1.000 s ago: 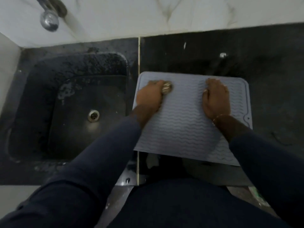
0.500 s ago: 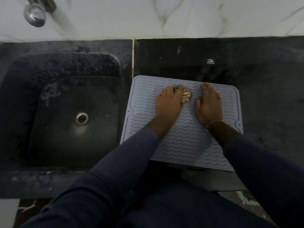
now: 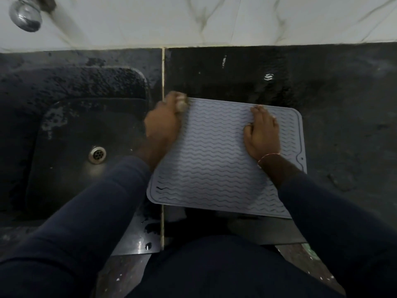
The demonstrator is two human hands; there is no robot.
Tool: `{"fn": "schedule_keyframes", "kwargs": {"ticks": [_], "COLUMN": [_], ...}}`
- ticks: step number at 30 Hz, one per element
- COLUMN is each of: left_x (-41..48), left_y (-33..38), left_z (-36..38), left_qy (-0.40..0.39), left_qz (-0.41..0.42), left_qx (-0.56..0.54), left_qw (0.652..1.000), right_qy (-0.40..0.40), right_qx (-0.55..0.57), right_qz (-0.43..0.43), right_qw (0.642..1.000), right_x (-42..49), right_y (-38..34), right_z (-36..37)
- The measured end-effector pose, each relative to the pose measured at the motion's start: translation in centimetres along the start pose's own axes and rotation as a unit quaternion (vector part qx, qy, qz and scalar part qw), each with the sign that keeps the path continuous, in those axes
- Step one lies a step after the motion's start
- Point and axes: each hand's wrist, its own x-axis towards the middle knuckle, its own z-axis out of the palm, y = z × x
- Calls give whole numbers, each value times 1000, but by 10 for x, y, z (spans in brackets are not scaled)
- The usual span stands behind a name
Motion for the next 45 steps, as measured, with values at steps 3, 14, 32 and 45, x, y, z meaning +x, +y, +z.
{"fn": "schedule_keyframes", "kwargs": {"ticks": [3, 14, 32, 45], "left_x": [-37, -30, -3, 7], "left_y": [73, -19, -27, 57], "left_z": [22, -6, -9, 18], "left_qy": [-84, -25, -11, -74], "left_qz": [156, -18, -17, 43], "left_qx": [-33, 43, 32, -74], "left_qw": [984, 999, 999, 994], "right_qy": [-9, -2, -18, -46], "right_qx": [8, 16, -23, -65], "right_qz": [6, -2, -1, -18], "right_qw": [1000, 1000, 1000, 997], "right_x": [-2, -1, 1, 1], "right_y": [2, 5, 1, 4], "right_z": [-2, -3, -3, -5]}}
